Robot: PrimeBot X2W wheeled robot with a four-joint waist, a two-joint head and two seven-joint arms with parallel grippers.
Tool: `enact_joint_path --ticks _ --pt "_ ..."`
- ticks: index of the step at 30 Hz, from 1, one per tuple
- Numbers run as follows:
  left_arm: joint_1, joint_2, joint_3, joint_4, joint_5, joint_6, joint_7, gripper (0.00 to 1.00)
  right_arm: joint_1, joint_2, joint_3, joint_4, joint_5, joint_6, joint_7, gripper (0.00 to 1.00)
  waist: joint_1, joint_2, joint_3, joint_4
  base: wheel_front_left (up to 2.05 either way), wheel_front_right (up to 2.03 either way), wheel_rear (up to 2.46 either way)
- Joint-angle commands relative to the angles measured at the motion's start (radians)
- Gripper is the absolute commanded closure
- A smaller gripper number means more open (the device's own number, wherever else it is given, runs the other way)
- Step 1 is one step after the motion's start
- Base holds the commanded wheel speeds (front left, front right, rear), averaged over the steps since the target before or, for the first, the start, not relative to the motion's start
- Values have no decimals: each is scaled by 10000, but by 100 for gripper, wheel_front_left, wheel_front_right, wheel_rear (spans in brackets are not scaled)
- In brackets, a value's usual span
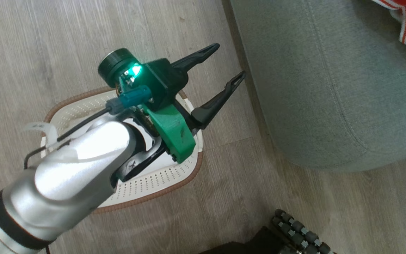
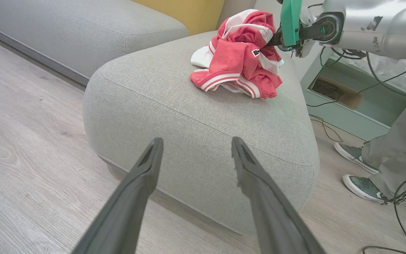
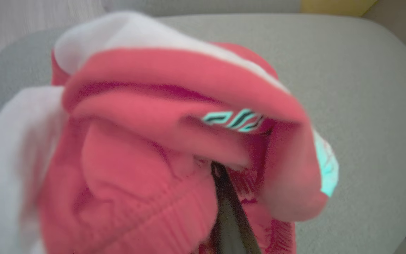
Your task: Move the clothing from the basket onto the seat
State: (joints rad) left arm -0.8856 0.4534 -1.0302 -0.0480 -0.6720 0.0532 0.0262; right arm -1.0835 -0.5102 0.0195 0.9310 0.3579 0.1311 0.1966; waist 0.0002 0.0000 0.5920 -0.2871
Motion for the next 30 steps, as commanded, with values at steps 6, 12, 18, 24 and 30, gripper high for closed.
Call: enact_joint_path --ticks 6,12,18,24,30 --pt "-521 56 297 -352 78 37 -14 0 -433 -243 455 207 138 -4 1333 100 -2 0 143 184 0 0 0" --pt "-392 5 305 -134 -41 44 -193 0 -400 -309 744 264 192 -4 1605 60 -2 0 -268 155 0 0 0" --pt "-186 -45 281 52 -149 73 -358 0 -247 -280 1110 250 404 -4 1990 0 -2 0 -761 33 0 0 0" --pt "185 -121 299 301 -362 145 -645 0 92 -464 1813 16 811 -4 2728 0 -2 0 -1627 -159 0 0 0" --pt "692 -144 396 514 -638 273 -1038 0 546 -832 2628 -773 1439 -4 3269 0 -2 0 -2600 -312 0 0 0"
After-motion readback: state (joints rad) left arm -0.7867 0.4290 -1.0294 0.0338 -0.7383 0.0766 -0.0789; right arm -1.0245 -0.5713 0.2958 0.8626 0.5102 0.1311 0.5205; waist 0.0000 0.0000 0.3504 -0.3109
